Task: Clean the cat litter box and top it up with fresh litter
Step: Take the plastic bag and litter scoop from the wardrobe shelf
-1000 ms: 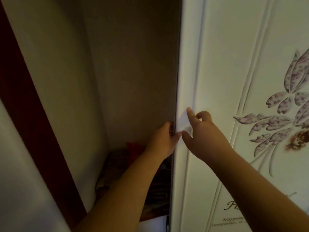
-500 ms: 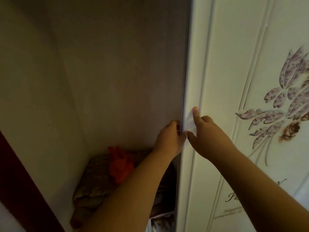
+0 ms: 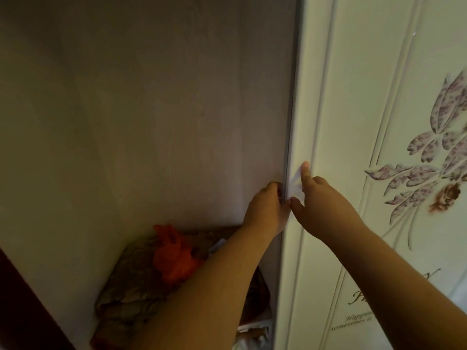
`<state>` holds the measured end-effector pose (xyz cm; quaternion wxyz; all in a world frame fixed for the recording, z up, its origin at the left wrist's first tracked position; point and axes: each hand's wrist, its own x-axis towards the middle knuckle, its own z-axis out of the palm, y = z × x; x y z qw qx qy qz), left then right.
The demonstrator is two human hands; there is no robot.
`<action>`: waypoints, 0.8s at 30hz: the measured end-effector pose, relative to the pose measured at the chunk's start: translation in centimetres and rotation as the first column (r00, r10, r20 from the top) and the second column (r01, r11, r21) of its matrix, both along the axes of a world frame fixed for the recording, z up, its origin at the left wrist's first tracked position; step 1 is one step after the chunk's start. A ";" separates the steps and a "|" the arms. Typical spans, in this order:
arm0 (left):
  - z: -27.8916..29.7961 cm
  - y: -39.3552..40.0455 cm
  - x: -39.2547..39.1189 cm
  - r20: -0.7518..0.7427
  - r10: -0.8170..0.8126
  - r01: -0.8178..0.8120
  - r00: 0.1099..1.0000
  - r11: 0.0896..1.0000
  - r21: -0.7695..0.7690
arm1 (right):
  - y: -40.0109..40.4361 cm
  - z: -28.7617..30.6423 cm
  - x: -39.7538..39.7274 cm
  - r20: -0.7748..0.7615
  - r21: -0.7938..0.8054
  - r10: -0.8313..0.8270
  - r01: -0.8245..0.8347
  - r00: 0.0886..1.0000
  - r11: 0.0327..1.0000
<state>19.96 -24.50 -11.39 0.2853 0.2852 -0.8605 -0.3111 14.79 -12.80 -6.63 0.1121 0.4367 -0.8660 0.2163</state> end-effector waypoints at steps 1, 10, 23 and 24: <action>0.1 0.0 0.1 0.001 0.004 -0.004 1.000 1.000 -0.004 | 0.0 0.0 0.0 -0.001 0.001 0.000 0.000 1.000 1.000; 0.1 0.3 0.1 0.012 0.014 -0.014 1.000 1.000 -0.011 | -0.2 -0.4 -0.1 0.008 -0.018 0.013 -0.013 1.000 1.000; -0.4 0.3 0.6 -0.032 0.027 -0.026 0.999 0.999 0.039 | -0.1 -1.6 -0.8 -0.111 -0.032 0.042 -0.046 0.993 0.998; -0.5 0.3 0.6 -0.032 0.032 -0.031 0.999 0.999 0.037 | 0.1 -1.6 -0.8 -0.121 -0.031 0.047 -0.051 0.992 0.998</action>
